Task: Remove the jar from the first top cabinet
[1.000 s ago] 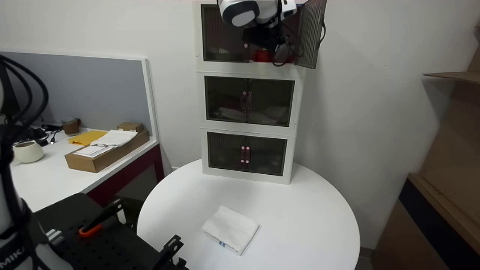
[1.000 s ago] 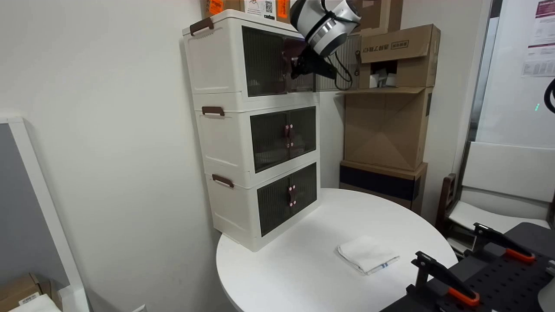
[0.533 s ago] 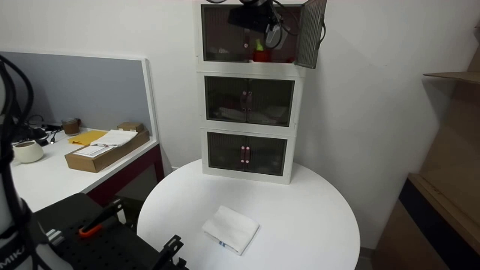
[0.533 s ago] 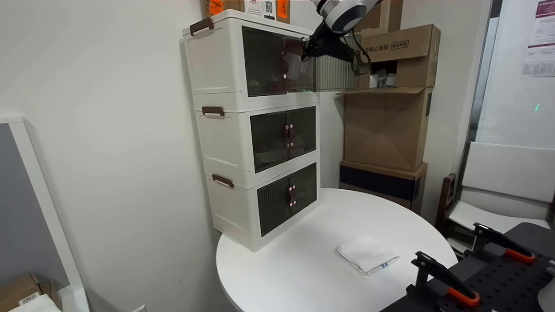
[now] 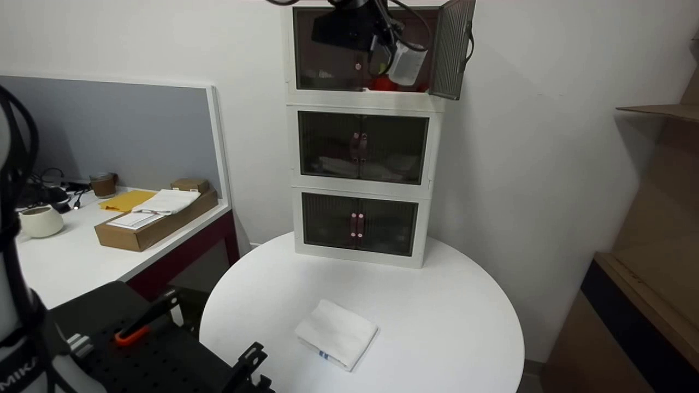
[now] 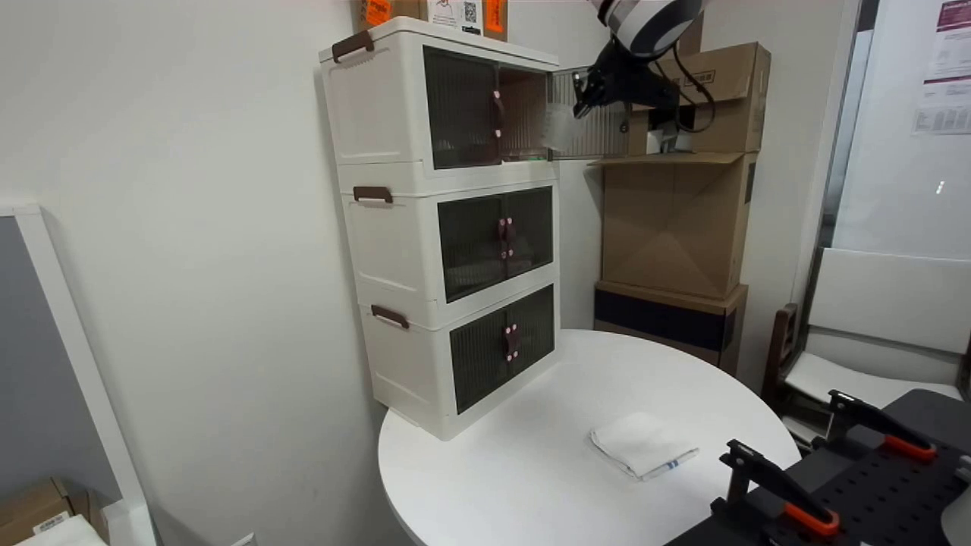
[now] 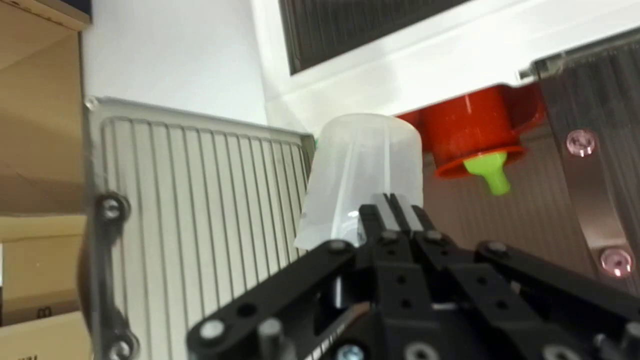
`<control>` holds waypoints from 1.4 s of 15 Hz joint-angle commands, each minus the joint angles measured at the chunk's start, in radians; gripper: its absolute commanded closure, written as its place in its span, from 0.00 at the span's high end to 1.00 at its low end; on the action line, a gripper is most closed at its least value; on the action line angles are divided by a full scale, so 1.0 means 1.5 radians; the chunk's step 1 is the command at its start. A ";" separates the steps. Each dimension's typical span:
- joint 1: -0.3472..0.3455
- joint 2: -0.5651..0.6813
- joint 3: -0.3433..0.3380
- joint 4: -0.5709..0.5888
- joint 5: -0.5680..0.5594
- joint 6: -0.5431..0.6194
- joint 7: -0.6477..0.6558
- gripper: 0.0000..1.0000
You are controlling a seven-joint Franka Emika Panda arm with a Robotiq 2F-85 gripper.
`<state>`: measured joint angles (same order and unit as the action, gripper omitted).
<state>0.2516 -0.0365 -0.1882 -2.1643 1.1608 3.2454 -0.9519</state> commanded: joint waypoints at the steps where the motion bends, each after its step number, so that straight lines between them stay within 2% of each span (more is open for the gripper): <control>1: -0.010 -0.037 0.006 -0.121 -0.018 0.028 0.020 0.00; 4: -0.014 -0.011 0.010 -0.176 -0.006 0.047 0.026 0.00; 6: -0.008 0.028 0.009 -0.182 0.008 0.103 0.021 0.00; 7: -0.067 0.043 0.056 -0.203 -0.103 0.130 0.132 0.00; 8: -0.018 0.078 0.013 -0.175 -0.017 0.163 0.052 0.00; 11: -0.034 0.193 0.016 -0.147 -0.051 0.264 0.113 0.00; 13: -0.039 0.279 0.013 -0.116 -0.052 0.300 0.141 0.00; 16: -0.050 0.393 0.018 -0.052 -0.061 0.294 0.176 0.00; 21: -0.080 0.541 0.024 0.078 -0.116 0.278 0.249 0.00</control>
<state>0.1683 0.6436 -0.1612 -2.1866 1.0328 3.6516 -0.6324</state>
